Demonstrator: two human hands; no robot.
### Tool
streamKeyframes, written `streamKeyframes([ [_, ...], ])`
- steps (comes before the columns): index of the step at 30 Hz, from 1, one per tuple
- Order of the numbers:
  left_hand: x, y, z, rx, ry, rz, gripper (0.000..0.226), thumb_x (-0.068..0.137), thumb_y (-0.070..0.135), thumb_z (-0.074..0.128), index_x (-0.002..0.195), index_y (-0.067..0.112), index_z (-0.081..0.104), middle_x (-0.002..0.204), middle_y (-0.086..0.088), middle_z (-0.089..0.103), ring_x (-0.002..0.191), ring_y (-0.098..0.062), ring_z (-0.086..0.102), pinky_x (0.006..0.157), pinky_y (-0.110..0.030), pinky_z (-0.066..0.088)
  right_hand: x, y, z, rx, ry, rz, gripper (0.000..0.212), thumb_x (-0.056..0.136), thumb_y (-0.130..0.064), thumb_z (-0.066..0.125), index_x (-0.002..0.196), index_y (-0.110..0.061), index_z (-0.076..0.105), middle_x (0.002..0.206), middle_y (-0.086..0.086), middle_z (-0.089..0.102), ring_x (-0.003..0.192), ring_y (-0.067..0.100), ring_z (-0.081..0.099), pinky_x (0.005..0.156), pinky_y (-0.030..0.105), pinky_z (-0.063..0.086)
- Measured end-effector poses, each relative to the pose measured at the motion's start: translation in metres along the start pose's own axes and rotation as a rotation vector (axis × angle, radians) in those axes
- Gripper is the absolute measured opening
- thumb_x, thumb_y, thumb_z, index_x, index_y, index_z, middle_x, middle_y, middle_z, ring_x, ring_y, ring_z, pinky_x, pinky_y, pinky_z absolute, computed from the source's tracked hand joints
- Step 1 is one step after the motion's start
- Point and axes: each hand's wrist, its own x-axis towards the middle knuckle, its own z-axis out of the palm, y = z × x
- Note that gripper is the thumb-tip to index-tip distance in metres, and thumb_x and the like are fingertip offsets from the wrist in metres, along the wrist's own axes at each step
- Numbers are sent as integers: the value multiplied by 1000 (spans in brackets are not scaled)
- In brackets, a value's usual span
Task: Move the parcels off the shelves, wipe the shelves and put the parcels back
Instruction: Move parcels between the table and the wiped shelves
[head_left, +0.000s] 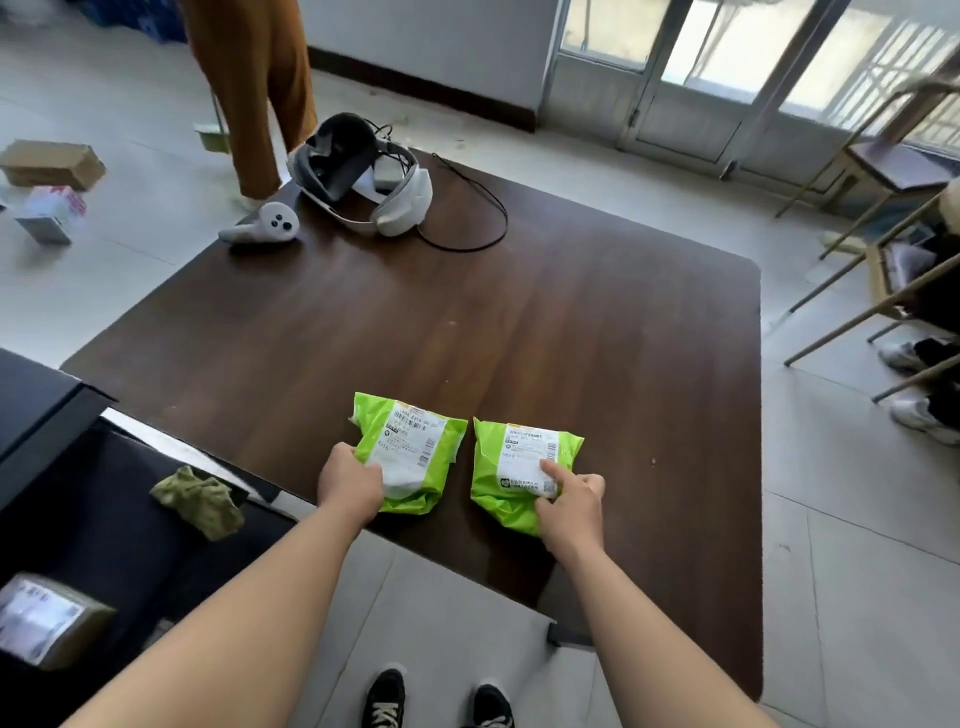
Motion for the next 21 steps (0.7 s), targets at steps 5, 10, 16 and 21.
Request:
streamKeyframes([
  [5, 8, -3, 1, -39, 108, -86, 17, 91, 8, 52, 107, 2, 49, 109, -17, 57, 83, -26, 46, 70, -32, 37, 14, -6, 8, 1, -98, -52, 54, 88, -1, 52, 134, -30, 53, 108, -2, 34, 96, 20, 53, 94, 35, 49],
  [10, 22, -9, -2, -75, 192, -156, 21, 90, 7, 52, 110, 0, 52, 112, -19, 58, 94, -32, 55, 72, -33, 40, 32, -26, 22, -26, -157, -113, 55, 87, 0, 50, 133, -30, 54, 110, -2, 32, 98, 20, 53, 95, 34, 47],
  [16, 41, -14, -9, -119, 249, -211, 26, 90, 5, 51, 114, -2, 51, 115, -21, 58, 102, -37, 57, 76, -37, 43, 48, -52, 39, -50, -208, -155, 58, 86, 0, 50, 136, -28, 51, 113, -1, 30, 105, 23, 52, 99, 38, 45],
  [21, 57, -15, -19, -117, 264, -241, 27, 88, 4, 49, 114, -5, 49, 116, -23, 58, 104, -40, 56, 80, -40, 46, 60, -72, 52, -119, -239, -204, 61, 84, -5, 54, 140, -28, 46, 125, 3, 32, 121, 24, 41, 107, 39, 37],
])
